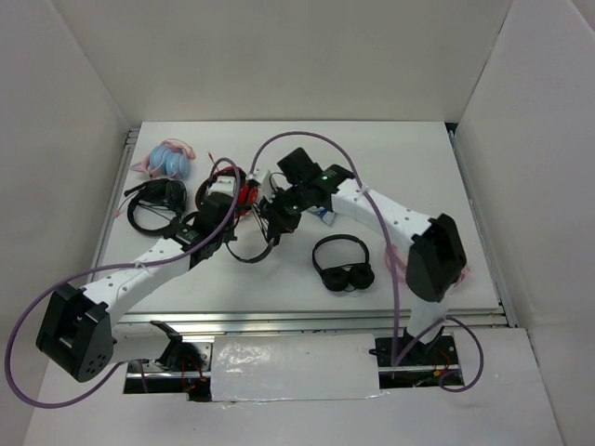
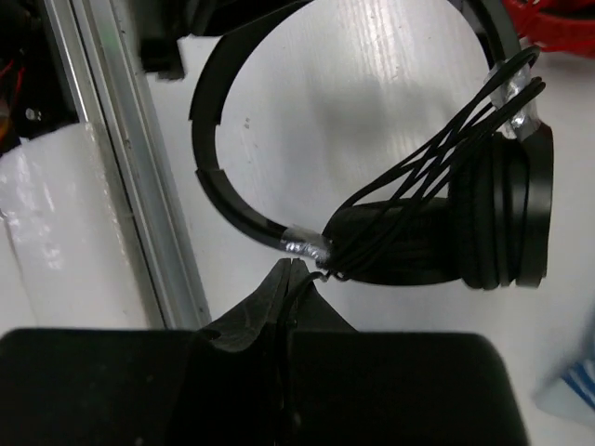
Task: Wrap the headphones
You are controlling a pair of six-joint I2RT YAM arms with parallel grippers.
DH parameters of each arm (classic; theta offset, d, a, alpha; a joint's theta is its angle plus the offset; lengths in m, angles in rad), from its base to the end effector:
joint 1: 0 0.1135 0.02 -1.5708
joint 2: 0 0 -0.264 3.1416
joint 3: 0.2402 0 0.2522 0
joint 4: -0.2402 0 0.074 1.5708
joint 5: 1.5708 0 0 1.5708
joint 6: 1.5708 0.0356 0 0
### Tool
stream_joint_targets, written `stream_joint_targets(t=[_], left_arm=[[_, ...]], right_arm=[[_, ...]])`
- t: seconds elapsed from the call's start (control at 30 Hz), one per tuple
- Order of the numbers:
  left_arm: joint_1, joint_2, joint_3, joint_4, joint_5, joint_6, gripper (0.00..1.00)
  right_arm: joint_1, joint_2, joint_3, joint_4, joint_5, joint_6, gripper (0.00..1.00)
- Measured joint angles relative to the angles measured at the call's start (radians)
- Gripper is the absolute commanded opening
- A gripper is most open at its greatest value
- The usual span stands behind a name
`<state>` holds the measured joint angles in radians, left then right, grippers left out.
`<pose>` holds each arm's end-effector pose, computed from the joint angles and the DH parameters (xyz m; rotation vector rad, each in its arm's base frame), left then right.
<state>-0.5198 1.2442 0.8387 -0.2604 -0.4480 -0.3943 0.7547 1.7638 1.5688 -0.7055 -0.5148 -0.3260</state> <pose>0.2398 -0.1195 0.2565 -0.1027 2.1590 -0.0216 0.2705 0.2784 0.3017 -1.4673 2.0050 0.8197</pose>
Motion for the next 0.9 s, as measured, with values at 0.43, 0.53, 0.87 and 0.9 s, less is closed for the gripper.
stream_joint_targets(t=[0.43,0.53,0.87,0.9], left_arm=[[-0.001,-0.010,-0.238,0.175,0.131,-0.030,0.00],[-0.001,0.010,-0.256,0.224,0.167,-0.043,0.00],[0.004,0.080,-0.285,0.324,0.236,-0.063,0.00],[0.006,0.087,-0.285,0.330,0.240,-0.065,0.00]], right_arm=[[-0.002,0.242,0.098,-0.064,0.008,0.368,0.13],[-0.003,0.249,0.098,-0.064,0.026,0.418,0.12],[-0.002,0.367,0.138,-0.070,0.095,0.494,0.23],[-0.002,0.369,0.141,-0.070,0.098,0.495,0.28]])
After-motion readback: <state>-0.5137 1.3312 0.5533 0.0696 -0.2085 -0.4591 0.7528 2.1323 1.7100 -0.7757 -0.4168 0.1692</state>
